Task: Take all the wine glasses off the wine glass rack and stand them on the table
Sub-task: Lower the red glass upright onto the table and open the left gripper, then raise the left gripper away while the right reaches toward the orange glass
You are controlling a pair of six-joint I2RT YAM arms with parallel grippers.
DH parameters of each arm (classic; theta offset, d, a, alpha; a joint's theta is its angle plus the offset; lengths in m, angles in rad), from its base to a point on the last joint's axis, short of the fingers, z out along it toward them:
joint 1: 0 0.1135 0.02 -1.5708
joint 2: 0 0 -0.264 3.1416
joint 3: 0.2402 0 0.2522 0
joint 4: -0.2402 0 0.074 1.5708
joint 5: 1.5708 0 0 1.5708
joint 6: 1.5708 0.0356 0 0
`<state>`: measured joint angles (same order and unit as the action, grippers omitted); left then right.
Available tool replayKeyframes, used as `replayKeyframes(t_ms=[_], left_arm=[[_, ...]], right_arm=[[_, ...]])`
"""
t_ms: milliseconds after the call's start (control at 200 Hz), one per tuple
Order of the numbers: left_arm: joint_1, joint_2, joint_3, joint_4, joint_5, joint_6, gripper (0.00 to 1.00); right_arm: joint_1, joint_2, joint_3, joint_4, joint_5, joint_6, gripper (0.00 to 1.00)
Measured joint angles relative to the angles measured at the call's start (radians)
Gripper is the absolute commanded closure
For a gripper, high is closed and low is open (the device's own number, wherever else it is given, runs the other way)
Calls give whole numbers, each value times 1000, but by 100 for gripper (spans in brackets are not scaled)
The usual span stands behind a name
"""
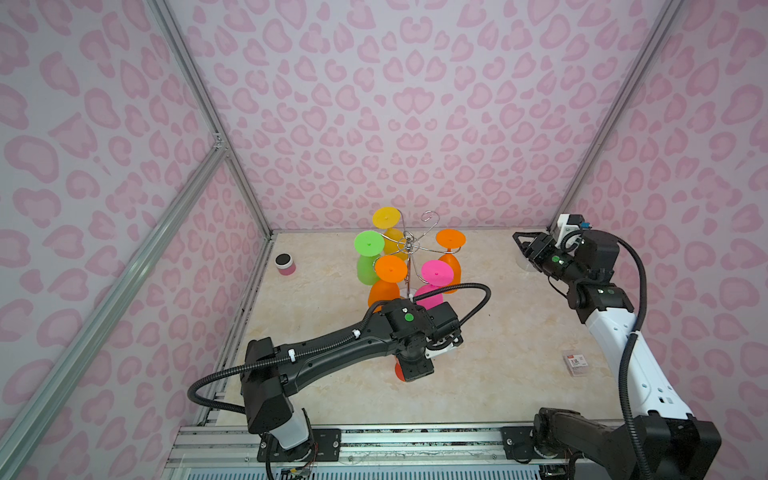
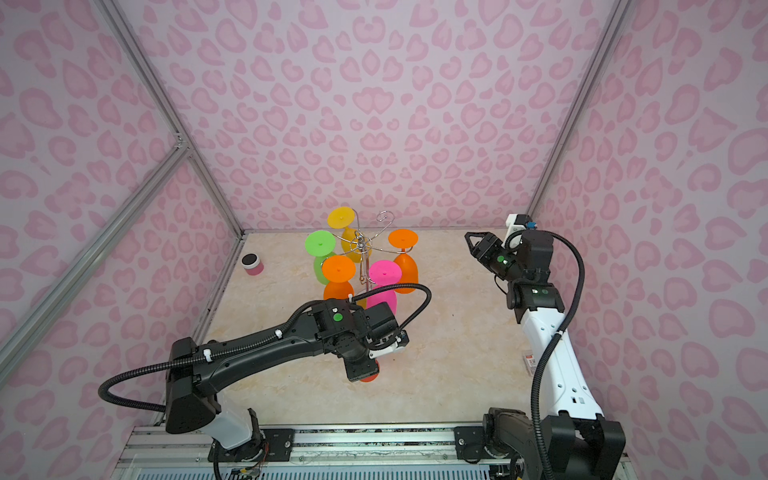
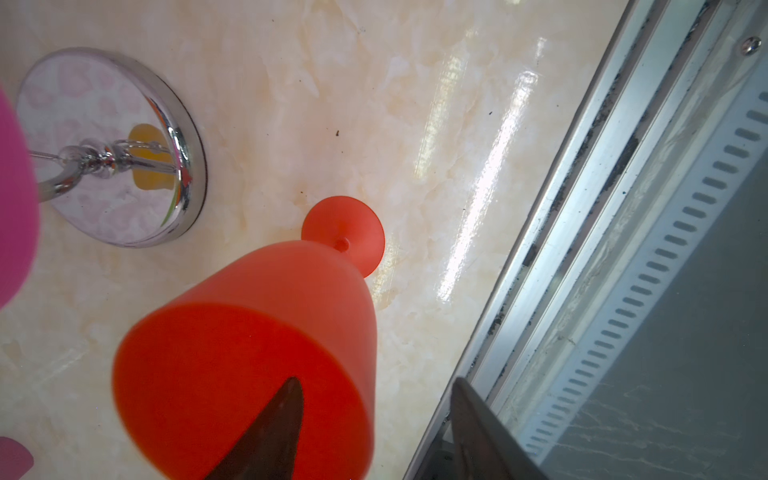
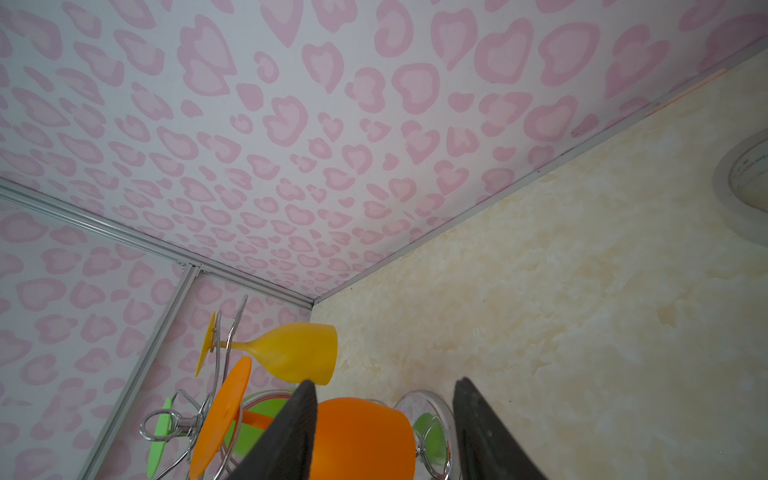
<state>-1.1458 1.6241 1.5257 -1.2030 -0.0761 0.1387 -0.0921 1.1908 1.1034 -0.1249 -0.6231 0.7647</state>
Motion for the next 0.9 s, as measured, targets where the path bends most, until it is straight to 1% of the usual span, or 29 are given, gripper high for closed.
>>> replayKeyframes(t_ms=[95,295,440,540,610,680,825,900], left_arm=[[0,-39,29,-4,-14,-9,26],[-2,-168,83,-6,-26,-32,25],[-3,-340,90,20,-13,-41,25],[-5,-478,76,97,-40,-43,23],[-5,-570,42,173,-101,-51,21],[-3,-644,2,257,-201,-60,21],[13,-712,-83,435,-419,-62,21],[37,-732,-117,500,-479,-65,22]], right_arm=[[13,-4,6,0,-3,0,46],[77,-6,43,-2,-10,1,46],[150,5,74,-3,-10,2,46],[205,32,97,-3,-6,2,46],[238,57,111,-4,-4,2,45],[269,82,121,-3,3,2,46],[322,136,144,-3,17,1,46],[340,158,154,-3,21,1,46]])
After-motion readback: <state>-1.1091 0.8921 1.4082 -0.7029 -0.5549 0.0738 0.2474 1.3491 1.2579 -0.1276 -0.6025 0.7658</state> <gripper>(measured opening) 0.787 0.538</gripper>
